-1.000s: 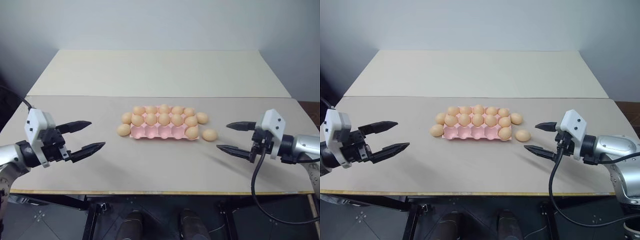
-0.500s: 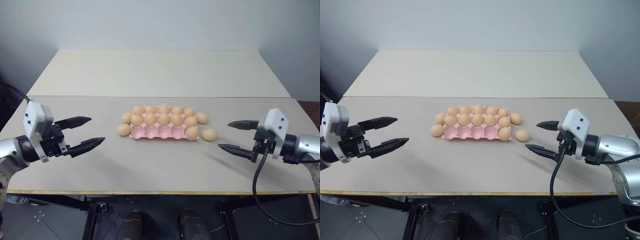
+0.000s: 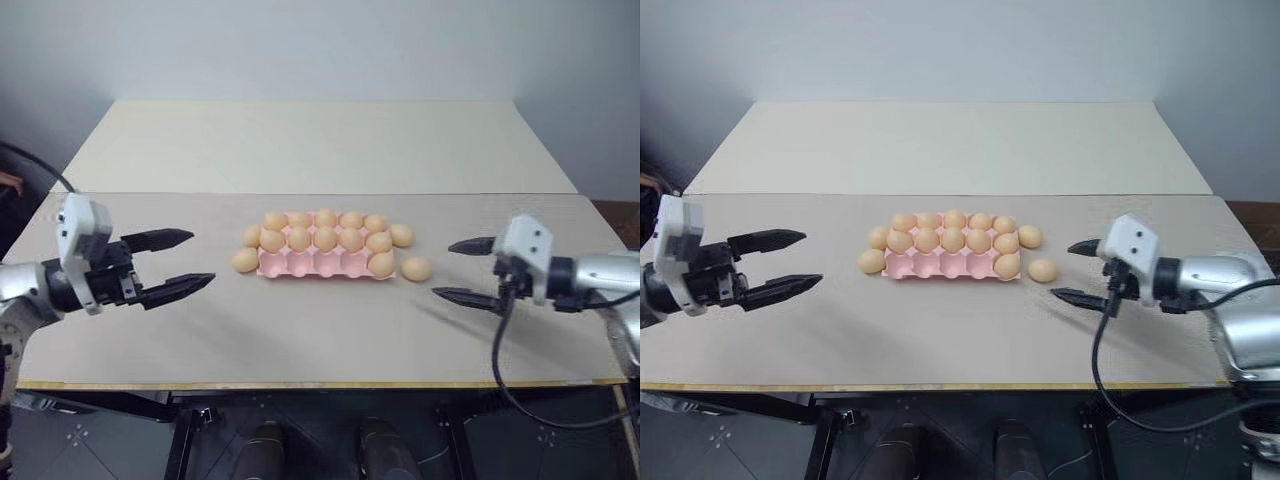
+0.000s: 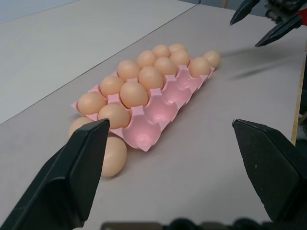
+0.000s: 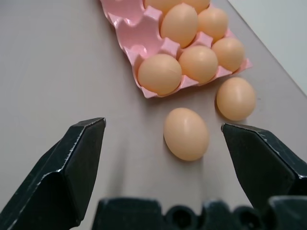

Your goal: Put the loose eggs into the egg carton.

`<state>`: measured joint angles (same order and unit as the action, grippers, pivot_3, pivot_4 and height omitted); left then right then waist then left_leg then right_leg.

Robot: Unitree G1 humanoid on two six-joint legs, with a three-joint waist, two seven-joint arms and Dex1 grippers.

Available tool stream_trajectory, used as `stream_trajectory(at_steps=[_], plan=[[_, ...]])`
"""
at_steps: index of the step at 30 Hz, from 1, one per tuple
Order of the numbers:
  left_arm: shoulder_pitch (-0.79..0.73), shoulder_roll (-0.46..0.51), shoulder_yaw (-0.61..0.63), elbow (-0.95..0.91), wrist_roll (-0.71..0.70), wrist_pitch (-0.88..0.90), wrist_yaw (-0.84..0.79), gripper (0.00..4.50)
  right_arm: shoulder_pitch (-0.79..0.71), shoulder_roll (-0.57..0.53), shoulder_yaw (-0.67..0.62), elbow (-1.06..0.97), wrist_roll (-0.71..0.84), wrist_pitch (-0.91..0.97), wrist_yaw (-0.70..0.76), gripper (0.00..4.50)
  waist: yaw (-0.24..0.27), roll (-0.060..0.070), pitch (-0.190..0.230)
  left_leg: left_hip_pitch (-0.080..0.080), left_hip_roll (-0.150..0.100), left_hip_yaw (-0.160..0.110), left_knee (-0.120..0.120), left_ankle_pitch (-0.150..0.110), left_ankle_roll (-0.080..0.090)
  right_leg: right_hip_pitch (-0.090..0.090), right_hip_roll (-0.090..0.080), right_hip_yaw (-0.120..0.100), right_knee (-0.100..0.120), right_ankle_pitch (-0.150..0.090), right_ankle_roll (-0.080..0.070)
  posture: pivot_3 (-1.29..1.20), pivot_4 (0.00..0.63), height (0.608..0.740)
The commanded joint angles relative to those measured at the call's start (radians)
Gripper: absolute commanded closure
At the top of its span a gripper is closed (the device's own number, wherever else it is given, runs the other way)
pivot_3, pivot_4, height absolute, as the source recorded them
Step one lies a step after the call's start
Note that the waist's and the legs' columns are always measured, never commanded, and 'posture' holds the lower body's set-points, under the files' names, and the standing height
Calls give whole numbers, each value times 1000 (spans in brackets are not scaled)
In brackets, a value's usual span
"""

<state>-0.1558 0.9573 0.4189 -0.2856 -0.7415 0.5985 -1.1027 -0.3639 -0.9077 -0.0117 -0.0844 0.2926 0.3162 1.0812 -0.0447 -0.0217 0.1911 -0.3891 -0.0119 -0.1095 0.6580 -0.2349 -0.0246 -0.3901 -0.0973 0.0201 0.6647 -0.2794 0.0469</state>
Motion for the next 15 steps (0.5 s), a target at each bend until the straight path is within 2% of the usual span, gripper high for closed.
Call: stream_trajectory(at_steps=[1, 5, 9, 12, 15], plan=[[-17, -1, -3, 1, 8, -33, -8, 29, -84, 31, 70, 117, -118, -117, -28, 0, -2, 0, 0, 0, 0, 1, 0, 0, 0, 0, 0, 1, 0, 0, 0, 0, 150, 740], [-27, -6, -10, 3, 3, -38, -10, 29, -183, 92, 141, 292, -213, -187, -57, 0, 1, 0, 0, 0, 1, 2, 0, 0, 0, -1, 1, 1, 0, 0, 0, 0, 150, 740], [-22, -4, -7, 3, 3, -42, -13, 29, -234, 131, 160, 378, -215, -224, -9, 0, 1, 0, 0, 0, 1, 2, 0, 0, 0, -1, 2, 2, 0, 1, -1, 0, 150, 740], [-19, -2, 1, 2, -3, -40, -15, 0, -245, 149, 164, 405, -226, -245, 5, 602, 1, 0, 0, 0, 2, 2, 0, 0, 0, -1, 2, 2, 0, 1, -1, 0, 150, 740], [-19, -1, 3, 2, -2, -42, -15, 0, -242, 159, 152, 412, -231, -258, 0, 1523, 1, 0, 0, 0, 2, 2, 0, 0, 0, -1, 2, 2, 0, 1, -1, 0, 150, 740]])
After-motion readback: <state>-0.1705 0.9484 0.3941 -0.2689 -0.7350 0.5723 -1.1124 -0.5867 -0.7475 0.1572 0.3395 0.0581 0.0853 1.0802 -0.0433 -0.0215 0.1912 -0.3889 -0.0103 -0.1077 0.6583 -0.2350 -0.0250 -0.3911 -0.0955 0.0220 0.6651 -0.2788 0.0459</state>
